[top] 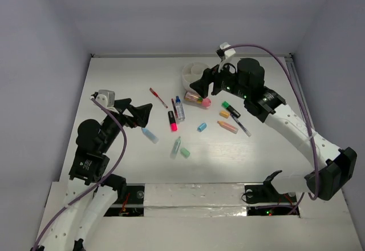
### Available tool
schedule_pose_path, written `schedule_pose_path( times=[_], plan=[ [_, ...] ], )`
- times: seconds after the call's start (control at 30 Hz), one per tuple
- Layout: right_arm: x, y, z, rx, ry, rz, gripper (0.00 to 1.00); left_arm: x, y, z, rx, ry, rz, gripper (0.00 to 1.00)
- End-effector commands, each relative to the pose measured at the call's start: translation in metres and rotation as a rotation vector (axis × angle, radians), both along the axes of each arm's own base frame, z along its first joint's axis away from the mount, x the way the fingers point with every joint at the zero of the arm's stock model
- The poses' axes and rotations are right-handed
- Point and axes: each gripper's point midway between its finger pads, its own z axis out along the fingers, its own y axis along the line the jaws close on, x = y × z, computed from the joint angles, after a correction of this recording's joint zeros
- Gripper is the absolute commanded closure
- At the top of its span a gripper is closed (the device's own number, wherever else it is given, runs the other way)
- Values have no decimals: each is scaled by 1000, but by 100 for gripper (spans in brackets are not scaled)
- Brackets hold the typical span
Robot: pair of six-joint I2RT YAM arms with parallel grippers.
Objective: Sort the stationery into containers
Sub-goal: Pick up the pen from the center of the board.
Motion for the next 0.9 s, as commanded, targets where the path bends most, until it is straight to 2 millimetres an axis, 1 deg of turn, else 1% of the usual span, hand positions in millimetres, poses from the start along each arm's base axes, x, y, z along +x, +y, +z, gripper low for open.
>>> schedule_pose_path(
  times=[0.0, 0.03, 0.07, 0.1, 0.13, 0.17, 0.2, 0.23, 0.27, 0.3, 0.33, 0.37, 0.4, 0.43, 0.47, 0.5, 0.53, 0.57, 0.6, 0.63, 0.67, 0.7, 0.73, 0.77, 0.8, 0.83, 0.87],
  plan=[
    [16, 23, 2, 13, 8, 18, 24, -5, 10, 24, 0, -77, 41, 1],
    [19, 32, -5, 0, 26, 31, 27, -5, 13, 27, -4, -85, 57, 1],
    [26, 37, -9, -10, 37, 29, 37, -4, 17, 23, -5, -70, 80, 1],
    [30, 47, -2, -5, 24, 38, 46, -4, 17, 21, -2, -57, 80, 1],
    [40, 62, -25, -40, 62, 44, 59, -4, 20, 21, -4, -59, 99, 1],
    [50, 66, -31, -52, 71, 26, 82, -5, 19, 23, -9, -64, 96, 1],
    [55, 76, -20, -40, 51, 32, 87, -4, 20, 22, -12, -58, 100, 1],
    [63, 82, -26, -53, 62, 31, 90, -4, 18, 21, -13, -56, 95, 1],
    [77, 92, -53, -88, 102, 26, 92, -3, 21, 20, -15, -52, 116, 1],
    [85, 97, -59, -98, 110, 19, 93, -2, 23, 20, -17, -49, 127, 1],
    [92, 107, -50, -99, 91, 23, 93, -3, 23, 20, -19, -47, 130, 1],
    [107, 114, -79, -142, 121, 5, 92, -1, 27, 19, -22, -41, 155, 1],
    [111, 123, -86, -158, 118, 3, 93, -1, 29, 20, -24, -40, 166, 1],
    [118, 131, -79, -168, 85, -2, 92, 0, 30, 19, -25, -34, 171, 1],
    [128, 132, -85, -187, 82, -33, 90, 1, 30, 17, -24, -30, 177, 1],
    [140, 140, -120, -234, 121, -36, 85, 1, 30, 18, -26, -31, 178, 1],
    [144, 142, -132, -262, 141, -39, 80, 1, 30, 17, -25, -29, 178, 1],
    [154, 149, -116, -240, 110, -46, 66, 1, 30, 16, -25, -28, 178, 1],
    [157, 159, -152, -282, 150, -35, 60, 1, 30, 16, -26, -26, 178, 1],
    [160, 161, -162, -305, 168, -34, 55, 1, 28, 16, -23, -25, 168, 1],
    [168, 166, -150, -286, 139, -44, 47, 1, 28, 16, -22, -25, 166, 1],
    [174, 169, -176, -317, 161, -48, 46, 0, 27, 16, -20, -26, 162, 2],
    [172, 175, -182, -333, 155, -41, 45, 1, 26, 15, -20, -25, 160, 5],
    [178, 174, -187, -344, 144, -60, 43, 1, 26, 15, -17, -24, 159, 9],
    [180, 180, -187, -345, 123, -64, 42, 1, 26, 15, -18, -25, 157, 11],
    [180, 185, -202, -366, 118, -62, 41, 2, 25, 15, -17, -23, 156, 13],
    [183, 185, -207, -373, 114, -73, 39, 1, 25, 15, -15, -23, 156, 15]
  ],
)
